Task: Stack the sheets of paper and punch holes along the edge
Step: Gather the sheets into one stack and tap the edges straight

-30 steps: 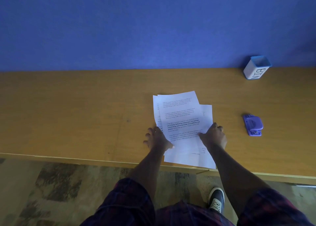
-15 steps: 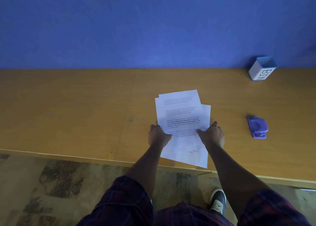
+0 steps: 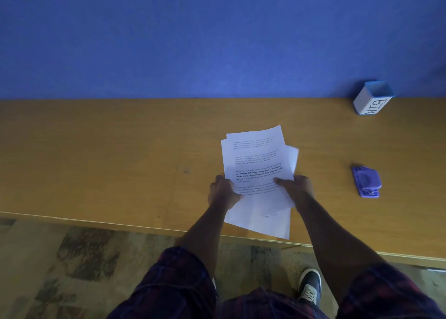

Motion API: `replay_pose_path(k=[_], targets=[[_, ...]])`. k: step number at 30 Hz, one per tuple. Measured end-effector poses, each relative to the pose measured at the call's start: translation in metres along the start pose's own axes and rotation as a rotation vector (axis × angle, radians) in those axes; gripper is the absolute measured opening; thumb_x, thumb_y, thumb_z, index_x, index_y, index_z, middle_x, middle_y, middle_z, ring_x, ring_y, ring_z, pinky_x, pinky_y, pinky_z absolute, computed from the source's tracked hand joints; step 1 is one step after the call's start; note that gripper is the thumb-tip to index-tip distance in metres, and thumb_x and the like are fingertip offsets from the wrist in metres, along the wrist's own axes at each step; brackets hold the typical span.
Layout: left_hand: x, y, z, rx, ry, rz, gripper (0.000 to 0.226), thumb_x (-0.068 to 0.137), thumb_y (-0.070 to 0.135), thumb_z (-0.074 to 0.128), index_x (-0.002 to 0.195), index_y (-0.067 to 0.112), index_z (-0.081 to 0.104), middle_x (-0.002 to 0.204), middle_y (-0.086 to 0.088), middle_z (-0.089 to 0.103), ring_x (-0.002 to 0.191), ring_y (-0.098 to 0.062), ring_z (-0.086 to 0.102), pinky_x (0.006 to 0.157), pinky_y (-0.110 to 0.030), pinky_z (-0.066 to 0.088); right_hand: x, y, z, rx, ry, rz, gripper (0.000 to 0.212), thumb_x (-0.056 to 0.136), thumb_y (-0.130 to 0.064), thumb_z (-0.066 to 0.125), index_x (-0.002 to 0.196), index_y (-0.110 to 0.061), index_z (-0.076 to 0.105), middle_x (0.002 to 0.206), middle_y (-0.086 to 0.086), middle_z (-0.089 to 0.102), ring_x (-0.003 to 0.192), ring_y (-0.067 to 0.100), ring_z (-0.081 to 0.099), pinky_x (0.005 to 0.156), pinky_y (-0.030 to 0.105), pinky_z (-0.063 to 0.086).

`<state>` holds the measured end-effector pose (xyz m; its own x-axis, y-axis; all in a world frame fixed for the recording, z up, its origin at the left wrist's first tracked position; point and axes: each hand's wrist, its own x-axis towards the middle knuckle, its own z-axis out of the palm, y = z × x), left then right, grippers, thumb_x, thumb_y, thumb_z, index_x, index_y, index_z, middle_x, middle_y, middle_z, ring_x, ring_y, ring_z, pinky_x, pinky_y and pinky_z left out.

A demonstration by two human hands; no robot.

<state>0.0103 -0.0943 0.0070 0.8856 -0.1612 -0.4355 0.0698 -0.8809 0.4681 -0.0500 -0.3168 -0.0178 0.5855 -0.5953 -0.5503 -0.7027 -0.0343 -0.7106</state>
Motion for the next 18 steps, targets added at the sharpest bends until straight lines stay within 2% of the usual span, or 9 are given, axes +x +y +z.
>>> replay_pose_path(k=[2,4,7,9,12,13,15,17,18], targets=[[0.000,0.001,0.001,0.031,-0.007,0.010,0.058,0.081,0.035,0.085,0.126,0.009,0.059,0.135,-0.007,0.048,0.130,-0.029,0.047,0.100,-0.046,0.053,0.000,-0.001,0.003,0.117,-0.028,-0.020,0.040,0.074,-0.024,0.088,0.106,-0.003,0.075,0.096,0.010,0.076,0.082,0.027,0.072,0.075,0.038,0.058],[0.000,-0.001,0.002,0.043,-0.009,0.015,0.056,0.082,0.036,0.084,0.125,0.009,0.060,0.136,-0.007,0.047,0.130,-0.029,0.047,0.100,-0.046,0.053,0.000,-0.002,0.005,0.198,-0.078,-0.043,0.036,0.080,-0.013,0.082,0.114,-0.003,0.071,0.102,0.011,0.074,0.085,0.026,0.070,0.075,0.033,0.054],[0.002,-0.003,0.004,0.040,-0.005,0.015,0.056,0.082,0.038,0.083,0.126,0.011,0.060,0.137,-0.005,0.046,0.130,-0.028,0.047,0.100,-0.045,0.052,-0.002,-0.006,0.006,0.129,-0.147,-0.102,0.035,0.084,0.001,0.071,0.118,-0.007,0.067,0.105,0.011,0.072,0.090,0.027,0.067,0.076,0.032,0.053],[0.007,-0.003,0.002,-0.021,0.013,0.008,0.058,0.081,0.042,0.083,0.125,0.012,0.061,0.135,-0.005,0.048,0.128,-0.028,0.050,0.099,-0.043,0.053,0.002,-0.008,0.002,0.136,-0.172,-0.136,0.031,0.084,0.008,0.067,0.109,-0.009,0.070,0.096,0.008,0.073,0.081,0.023,0.065,0.063,0.025,0.051],[0.011,0.006,-0.006,-0.151,0.039,0.029,0.071,0.075,0.050,0.086,0.129,0.012,0.061,0.133,-0.007,0.052,0.124,-0.028,0.057,0.102,-0.043,0.054,-0.003,-0.017,-0.020,0.228,-0.194,-0.178,0.027,0.084,0.007,0.069,0.091,-0.020,0.071,0.079,-0.013,0.078,0.065,0.009,0.073,0.048,0.018,0.052],[0.015,0.009,-0.010,-0.206,0.043,0.009,0.078,0.074,0.052,0.086,0.135,0.011,0.057,0.136,-0.006,0.053,0.125,-0.028,0.057,0.103,-0.043,0.052,-0.003,-0.020,-0.025,0.261,-0.228,-0.185,0.027,0.084,0.006,0.071,0.090,-0.021,0.072,0.081,-0.012,0.079,0.064,0.007,0.074,0.048,0.019,0.054],[0.022,0.011,-0.021,-0.467,0.054,-0.024,0.082,0.073,0.044,0.091,0.138,0.009,0.055,0.137,-0.006,0.058,0.121,-0.023,0.060,0.104,-0.042,0.052,-0.004,-0.023,-0.029,0.328,-0.324,-0.210,0.025,0.082,0.005,0.075,0.095,-0.017,0.074,0.093,0.000,0.080,0.074,0.015,0.077,0.055,0.027,0.059],[0.022,0.017,-0.038,-0.838,0.074,0.030,0.063,0.073,0.021,0.094,0.127,0.003,0.065,0.129,-0.009,0.069,0.110,-0.022,0.069,0.103,-0.046,0.056,-0.012,-0.027,-0.036,0.406,-0.382,-0.238,0.027,0.080,0.005,0.077,0.100,-0.013,0.075,0.101,0.008,0.080,0.085,0.026,0.077,0.064,0.035,0.062],[0.025,0.016,-0.046,-0.971,0.070,0.082,0.056,0.075,0.013,0.092,0.124,0.001,0.068,0.126,-0.012,0.072,0.110,-0.026,0.072,0.102,-0.049,0.056,-0.012,-0.029,-0.039,0.434,-0.406,-0.252,0.027,0.080,0.005,0.077,0.101,-0.011,0.076,0.103,0.011,0.079,0.088,0.028,0.076,0.067,0.037,0.062]])
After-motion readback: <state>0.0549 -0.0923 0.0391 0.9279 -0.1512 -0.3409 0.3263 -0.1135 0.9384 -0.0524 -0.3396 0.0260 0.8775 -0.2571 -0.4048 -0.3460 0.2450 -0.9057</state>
